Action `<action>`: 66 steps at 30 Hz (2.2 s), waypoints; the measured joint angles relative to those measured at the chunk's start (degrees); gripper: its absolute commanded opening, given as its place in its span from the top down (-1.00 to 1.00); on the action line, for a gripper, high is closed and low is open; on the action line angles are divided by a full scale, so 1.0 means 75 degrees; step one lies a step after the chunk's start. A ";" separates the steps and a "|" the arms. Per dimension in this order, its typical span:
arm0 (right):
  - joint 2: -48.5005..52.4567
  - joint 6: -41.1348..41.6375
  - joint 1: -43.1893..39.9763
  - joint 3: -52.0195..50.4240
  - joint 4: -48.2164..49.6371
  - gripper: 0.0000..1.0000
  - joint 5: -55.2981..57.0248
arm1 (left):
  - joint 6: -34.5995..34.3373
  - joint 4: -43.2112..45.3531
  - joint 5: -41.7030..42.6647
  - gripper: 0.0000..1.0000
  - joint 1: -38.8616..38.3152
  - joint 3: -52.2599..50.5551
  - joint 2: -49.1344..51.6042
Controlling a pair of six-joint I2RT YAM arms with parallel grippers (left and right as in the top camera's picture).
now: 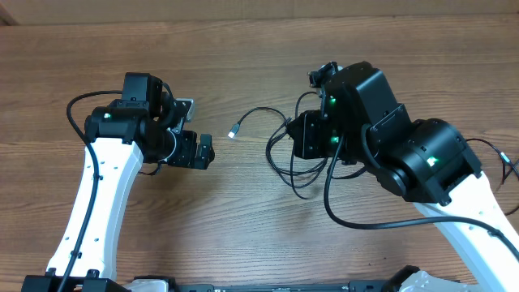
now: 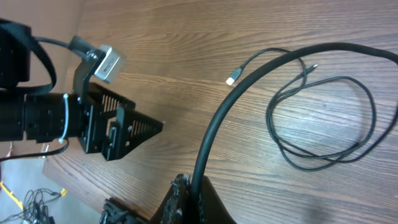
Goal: Untangle cables
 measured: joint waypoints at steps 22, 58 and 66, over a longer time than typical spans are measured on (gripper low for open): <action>-0.0003 0.0740 0.0085 0.0000 0.0600 0.92 -0.0169 | -0.2057 0.0219 0.1900 -0.99 -0.0300 0.0000 0.0000; -0.2567 -0.0664 0.0085 -0.0038 0.2066 0.93 0.2154 | -0.3928 0.2436 0.0431 -0.99 -0.4406 -0.0003 0.2168; -0.2690 -0.0670 0.0085 -0.0038 0.1693 0.92 0.2259 | -0.4194 0.3395 0.0055 -0.90 -0.4587 -0.0003 0.3322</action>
